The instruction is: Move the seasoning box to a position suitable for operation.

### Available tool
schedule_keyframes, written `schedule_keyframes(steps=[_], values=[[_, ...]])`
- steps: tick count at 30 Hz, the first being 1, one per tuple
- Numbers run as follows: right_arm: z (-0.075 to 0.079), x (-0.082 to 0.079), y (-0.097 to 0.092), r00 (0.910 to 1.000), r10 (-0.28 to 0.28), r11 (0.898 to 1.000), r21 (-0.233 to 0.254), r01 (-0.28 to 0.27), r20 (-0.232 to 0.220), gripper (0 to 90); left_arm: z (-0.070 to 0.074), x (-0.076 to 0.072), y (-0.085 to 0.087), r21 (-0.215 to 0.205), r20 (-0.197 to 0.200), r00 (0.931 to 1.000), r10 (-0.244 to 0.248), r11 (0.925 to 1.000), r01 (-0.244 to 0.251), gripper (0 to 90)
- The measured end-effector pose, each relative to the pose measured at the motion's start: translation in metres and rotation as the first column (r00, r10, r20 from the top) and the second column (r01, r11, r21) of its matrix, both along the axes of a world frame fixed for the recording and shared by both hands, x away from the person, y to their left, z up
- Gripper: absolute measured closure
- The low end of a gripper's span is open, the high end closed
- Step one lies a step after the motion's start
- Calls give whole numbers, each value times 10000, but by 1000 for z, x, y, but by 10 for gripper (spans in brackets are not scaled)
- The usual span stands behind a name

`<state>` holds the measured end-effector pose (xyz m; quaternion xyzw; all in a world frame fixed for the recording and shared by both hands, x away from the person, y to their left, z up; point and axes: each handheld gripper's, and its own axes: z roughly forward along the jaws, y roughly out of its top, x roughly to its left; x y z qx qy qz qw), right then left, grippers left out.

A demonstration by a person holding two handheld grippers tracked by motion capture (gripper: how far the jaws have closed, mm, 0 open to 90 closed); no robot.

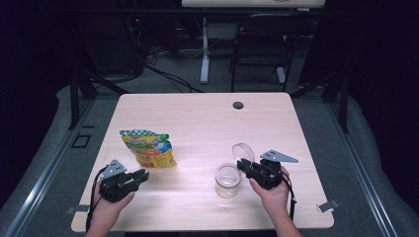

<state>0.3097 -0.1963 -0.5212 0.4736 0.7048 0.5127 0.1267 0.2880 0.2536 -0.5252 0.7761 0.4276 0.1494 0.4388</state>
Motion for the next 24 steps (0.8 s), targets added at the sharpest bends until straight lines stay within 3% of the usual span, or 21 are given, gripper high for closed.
schedule_keyframes(steps=[5,13,20,24], values=[[1,0,-1,9996,174,9993,-348,-167,214,715,-2,2,3,19,42,9999,143,9999,-143,684],[3,-2,-7,9994,50,9998,-170,-44,336,633,-4,6,8,18,219,9990,393,9992,-393,615],[4,-11,-14,9988,-70,9995,-295,84,480,551,0,17,16,57,548,9951,828,9965,-832,517],[4,-15,-17,9989,-153,9989,-434,172,443,528,3,24,21,104,535,9958,744,9971,-751,480]])
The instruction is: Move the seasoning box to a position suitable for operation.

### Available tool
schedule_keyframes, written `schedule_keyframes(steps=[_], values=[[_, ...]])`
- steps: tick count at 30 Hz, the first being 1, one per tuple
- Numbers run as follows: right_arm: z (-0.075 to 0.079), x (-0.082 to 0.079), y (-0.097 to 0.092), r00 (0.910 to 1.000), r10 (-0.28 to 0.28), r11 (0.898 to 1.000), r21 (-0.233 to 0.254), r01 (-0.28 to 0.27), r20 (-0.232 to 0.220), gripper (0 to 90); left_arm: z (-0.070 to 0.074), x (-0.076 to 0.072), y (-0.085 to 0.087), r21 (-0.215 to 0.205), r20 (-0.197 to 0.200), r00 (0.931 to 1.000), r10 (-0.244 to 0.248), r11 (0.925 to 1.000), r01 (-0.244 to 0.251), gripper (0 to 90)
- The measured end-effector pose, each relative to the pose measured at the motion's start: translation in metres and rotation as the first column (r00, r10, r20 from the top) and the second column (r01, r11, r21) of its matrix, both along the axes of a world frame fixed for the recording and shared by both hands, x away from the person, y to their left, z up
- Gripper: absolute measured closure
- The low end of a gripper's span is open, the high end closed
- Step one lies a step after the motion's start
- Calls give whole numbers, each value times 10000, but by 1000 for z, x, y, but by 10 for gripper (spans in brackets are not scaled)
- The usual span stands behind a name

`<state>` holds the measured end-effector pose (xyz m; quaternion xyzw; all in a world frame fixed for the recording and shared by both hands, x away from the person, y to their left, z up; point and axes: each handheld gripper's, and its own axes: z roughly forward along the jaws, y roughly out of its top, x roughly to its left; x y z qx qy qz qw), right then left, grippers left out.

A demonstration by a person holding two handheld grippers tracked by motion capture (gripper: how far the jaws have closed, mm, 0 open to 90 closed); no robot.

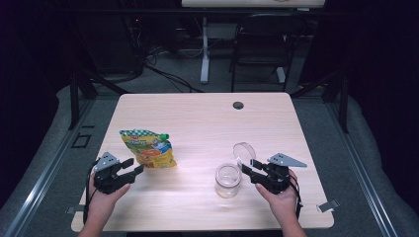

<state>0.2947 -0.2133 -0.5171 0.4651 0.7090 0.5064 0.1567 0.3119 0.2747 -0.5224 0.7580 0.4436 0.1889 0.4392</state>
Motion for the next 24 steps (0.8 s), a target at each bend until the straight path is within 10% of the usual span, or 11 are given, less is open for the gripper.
schedule_keyframes(steps=[8,24], values=[[-1,-15,-10,9995,-208,9994,-283,202,-219,512,4,11,18,-385,44,9981,614,9974,-611,448],[-13,-21,-24,9985,-376,9992,-142,370,-397,466,0,35,32,-871,-295,9995,149,9961,-175,430]])
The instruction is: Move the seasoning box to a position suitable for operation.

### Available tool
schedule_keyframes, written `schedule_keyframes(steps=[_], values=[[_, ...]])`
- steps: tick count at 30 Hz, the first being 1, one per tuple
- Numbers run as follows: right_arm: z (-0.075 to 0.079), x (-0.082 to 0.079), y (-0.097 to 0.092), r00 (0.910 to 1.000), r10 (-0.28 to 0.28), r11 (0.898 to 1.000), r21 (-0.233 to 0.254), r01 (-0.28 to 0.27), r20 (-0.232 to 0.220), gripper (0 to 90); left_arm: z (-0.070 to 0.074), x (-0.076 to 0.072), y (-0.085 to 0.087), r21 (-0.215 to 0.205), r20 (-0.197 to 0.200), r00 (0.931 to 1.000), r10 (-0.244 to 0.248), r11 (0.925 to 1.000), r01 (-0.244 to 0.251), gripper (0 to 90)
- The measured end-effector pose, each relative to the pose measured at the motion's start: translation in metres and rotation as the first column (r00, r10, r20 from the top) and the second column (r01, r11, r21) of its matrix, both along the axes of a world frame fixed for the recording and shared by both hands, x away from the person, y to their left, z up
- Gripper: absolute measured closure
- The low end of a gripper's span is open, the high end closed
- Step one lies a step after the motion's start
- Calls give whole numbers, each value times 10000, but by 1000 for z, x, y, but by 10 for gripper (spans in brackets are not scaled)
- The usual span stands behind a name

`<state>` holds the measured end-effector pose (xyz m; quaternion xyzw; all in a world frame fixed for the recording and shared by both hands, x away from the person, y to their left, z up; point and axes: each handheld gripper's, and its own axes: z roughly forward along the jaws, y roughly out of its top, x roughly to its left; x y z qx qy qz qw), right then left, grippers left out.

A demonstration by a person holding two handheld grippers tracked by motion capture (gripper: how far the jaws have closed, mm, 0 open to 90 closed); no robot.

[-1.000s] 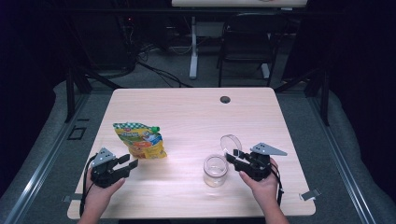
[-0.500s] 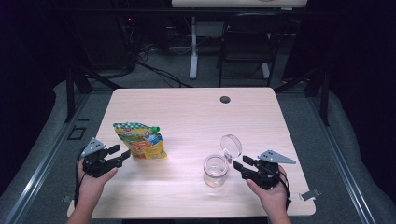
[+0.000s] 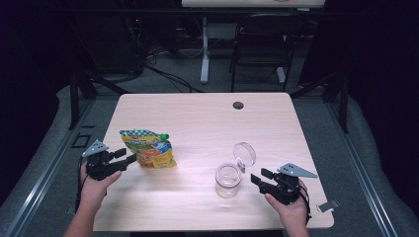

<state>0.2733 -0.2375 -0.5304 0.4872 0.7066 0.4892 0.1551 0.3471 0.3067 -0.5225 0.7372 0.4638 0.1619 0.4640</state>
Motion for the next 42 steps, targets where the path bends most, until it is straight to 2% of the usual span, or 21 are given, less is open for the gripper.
schedule_keyframes(steps=[8,16,18,22,27,28,33,36,42], values=[[-3,1,-7,9994,-333,9992,208,332,45,445,-2,8,1,-96,-57,9995,-320,9994,319,402],[-4,1,-10,9989,-464,9984,326,464,-4,446,-3,10,-10,71,89,9943,-1062,9943,1062,406],[-4,1,-10,9989,-471,9984,328,471,-3,447,-3,11,-13,245,120,9943,-1060,9941,1057,395],[-4,1,-9,9988,-491,9981,367,490,23,447,-2,9,-14,333,88,9954,-959,9949,955,402],[-5,1,-9,9987,-517,9980,356,517,-8,447,0,4,-16,115,-56,9940,-1090,9940,1090,447],[-6,2,-9,9987,-510,9981,345,510,-35,448,0,2,-17,-63,5,9935,-1136,9935,1136,465],[-6,3,-11,9982,-592,9974,404,594,-69,448,2,-4,-22,-39,-38,9916,-1290,9916,1290,531],[-7,4,-11,9982,-586,9974,417,590,-100,448,3,-8,-26,-234,-88,9892,-1465,9890,1463,557],[-9,6,-9,9987,-471,9985,271,475,-169,448,5,-14,-32,-208,-91,9879,-1547,9878,1545,614]])
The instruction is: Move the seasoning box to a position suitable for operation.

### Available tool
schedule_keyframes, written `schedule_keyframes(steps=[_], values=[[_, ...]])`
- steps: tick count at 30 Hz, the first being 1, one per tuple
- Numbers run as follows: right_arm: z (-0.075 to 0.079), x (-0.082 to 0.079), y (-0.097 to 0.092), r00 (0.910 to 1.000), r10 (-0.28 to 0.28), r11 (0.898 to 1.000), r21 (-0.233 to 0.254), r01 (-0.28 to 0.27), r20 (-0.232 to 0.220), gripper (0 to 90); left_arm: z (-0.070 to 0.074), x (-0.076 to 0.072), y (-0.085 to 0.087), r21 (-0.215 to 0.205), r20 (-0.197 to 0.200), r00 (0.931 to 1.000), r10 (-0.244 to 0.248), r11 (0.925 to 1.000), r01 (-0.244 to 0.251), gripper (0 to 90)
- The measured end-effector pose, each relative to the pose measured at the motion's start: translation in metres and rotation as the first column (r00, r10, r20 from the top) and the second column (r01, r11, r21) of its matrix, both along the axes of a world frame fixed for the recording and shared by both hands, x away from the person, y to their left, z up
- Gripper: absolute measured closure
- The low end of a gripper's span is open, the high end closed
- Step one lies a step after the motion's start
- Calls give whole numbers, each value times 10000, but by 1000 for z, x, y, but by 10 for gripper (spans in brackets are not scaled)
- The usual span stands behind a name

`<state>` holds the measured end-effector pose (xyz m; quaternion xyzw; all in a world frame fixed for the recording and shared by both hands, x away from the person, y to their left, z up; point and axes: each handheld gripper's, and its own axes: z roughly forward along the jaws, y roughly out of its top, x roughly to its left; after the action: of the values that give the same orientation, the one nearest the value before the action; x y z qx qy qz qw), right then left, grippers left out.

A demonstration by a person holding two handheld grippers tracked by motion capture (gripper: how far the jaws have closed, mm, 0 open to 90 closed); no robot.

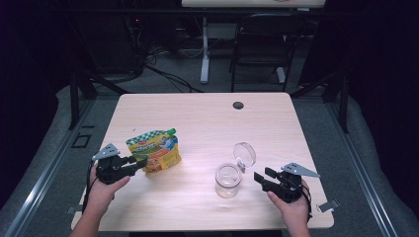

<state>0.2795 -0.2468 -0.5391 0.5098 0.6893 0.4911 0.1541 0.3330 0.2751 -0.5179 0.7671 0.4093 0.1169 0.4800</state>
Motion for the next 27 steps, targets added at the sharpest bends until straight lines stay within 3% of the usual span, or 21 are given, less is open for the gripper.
schedule_keyframes(steps=[5,14,23,27], values=[[0,1,3,10000,-16,10000,51,16,11,449,0,-3,-4,-171,-108,9999,-44,9998,42,670],[-1,2,2,10000,45,10000,45,-45,-55,449,2,-7,-11,-4,3,10000,-96,10000,96,729],[-1,2,1,10000,-55,9999,88,56,-59,450,6,-12,-22,302,254,9986,-470,9985,462,816],[-2,2,2,10000,-56,9999,119,56,-66,450,6,-12,-24,217,146,9980,-610,9979,607,816]])
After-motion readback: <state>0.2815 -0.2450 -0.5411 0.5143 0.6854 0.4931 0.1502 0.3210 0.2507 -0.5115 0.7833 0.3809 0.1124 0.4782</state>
